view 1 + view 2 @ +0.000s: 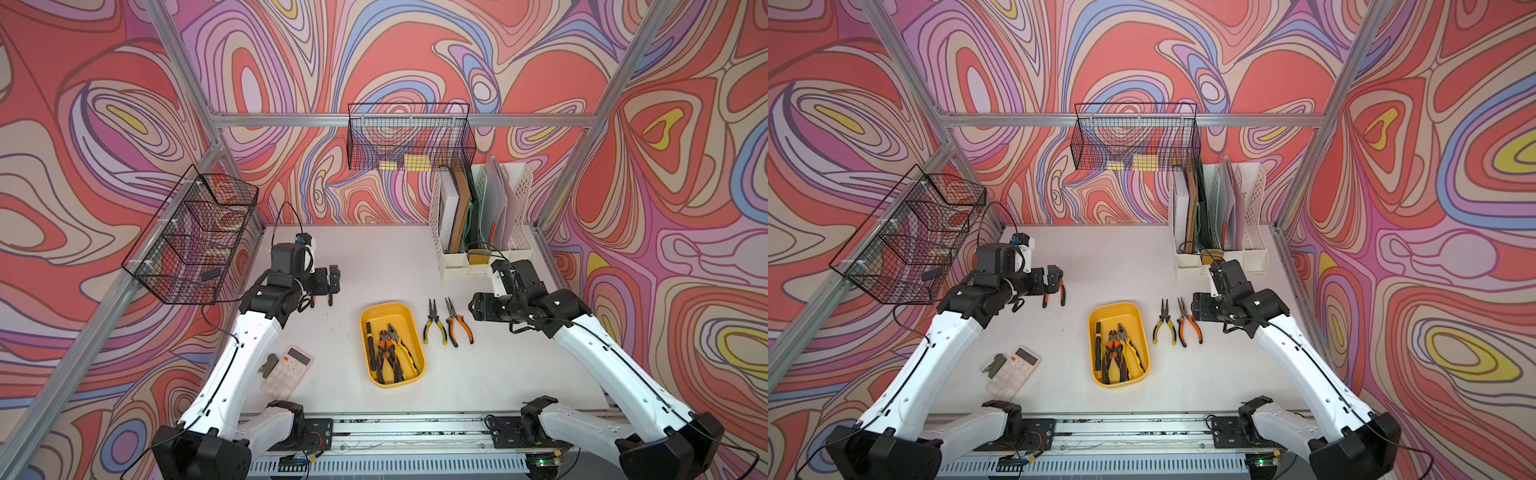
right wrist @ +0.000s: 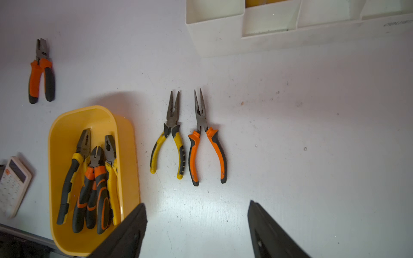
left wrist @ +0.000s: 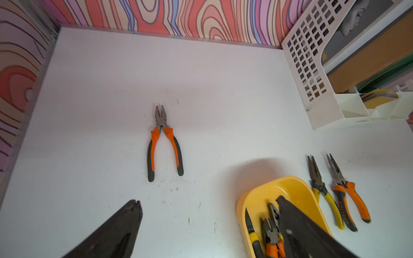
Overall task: Take the pliers out of the storage box
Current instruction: Place the pliers at the center of the board, then pick up the pliers from the storage box.
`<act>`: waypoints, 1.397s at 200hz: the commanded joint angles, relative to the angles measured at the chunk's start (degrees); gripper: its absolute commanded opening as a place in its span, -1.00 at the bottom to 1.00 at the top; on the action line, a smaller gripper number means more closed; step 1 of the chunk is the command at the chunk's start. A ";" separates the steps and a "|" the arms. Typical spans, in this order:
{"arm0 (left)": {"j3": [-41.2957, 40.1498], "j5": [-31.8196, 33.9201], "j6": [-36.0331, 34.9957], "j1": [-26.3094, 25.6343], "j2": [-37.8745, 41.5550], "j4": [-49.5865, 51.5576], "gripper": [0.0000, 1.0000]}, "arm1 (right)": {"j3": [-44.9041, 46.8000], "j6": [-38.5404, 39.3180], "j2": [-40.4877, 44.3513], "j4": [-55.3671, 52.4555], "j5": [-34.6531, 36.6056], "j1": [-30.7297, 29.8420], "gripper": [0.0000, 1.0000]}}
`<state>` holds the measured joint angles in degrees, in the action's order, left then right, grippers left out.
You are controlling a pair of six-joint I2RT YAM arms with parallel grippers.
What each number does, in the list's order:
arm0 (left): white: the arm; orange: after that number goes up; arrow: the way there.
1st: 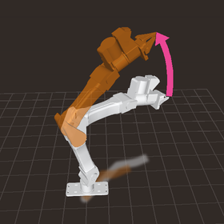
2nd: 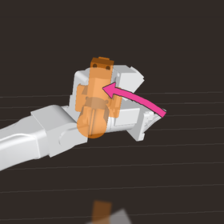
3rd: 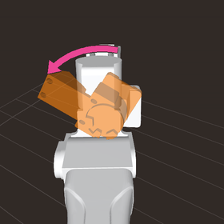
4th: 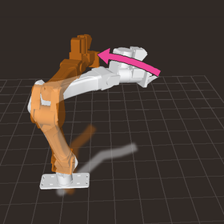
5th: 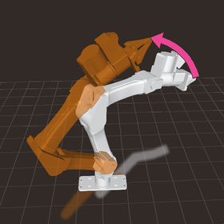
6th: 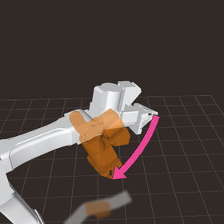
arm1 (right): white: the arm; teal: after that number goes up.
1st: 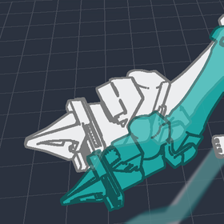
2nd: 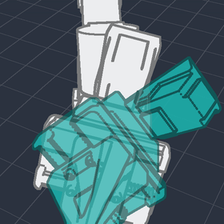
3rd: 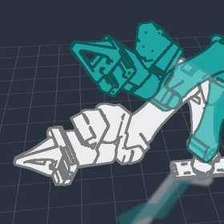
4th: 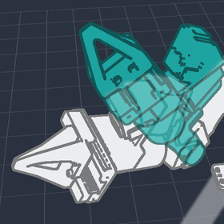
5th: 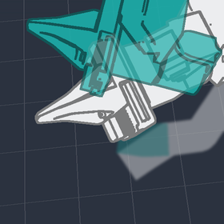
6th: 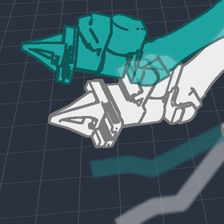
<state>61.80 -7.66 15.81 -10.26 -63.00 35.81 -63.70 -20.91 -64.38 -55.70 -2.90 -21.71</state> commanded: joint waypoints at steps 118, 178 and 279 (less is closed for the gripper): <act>-10.66 -6.94 9.12 -8.80 15.37 12.20 0.97 | -3.53 -11.72 -22.87 11.19 -9.20 -24.68 0.41; -11.44 -7.21 9.47 -9.29 17.94 11.31 0.99 | -4.83 -12.32 -30.62 15.44 -10.58 -27.02 0.38; -12.50 -11.02 8.87 -9.34 20.83 8.67 0.99 | -9.33 -12.31 -41.62 14.00 -10.13 -32.02 0.29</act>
<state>50.00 -17.65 25.10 -19.22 -42.83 45.82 -70.98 -32.73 -104.25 -40.66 -14.26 -52.62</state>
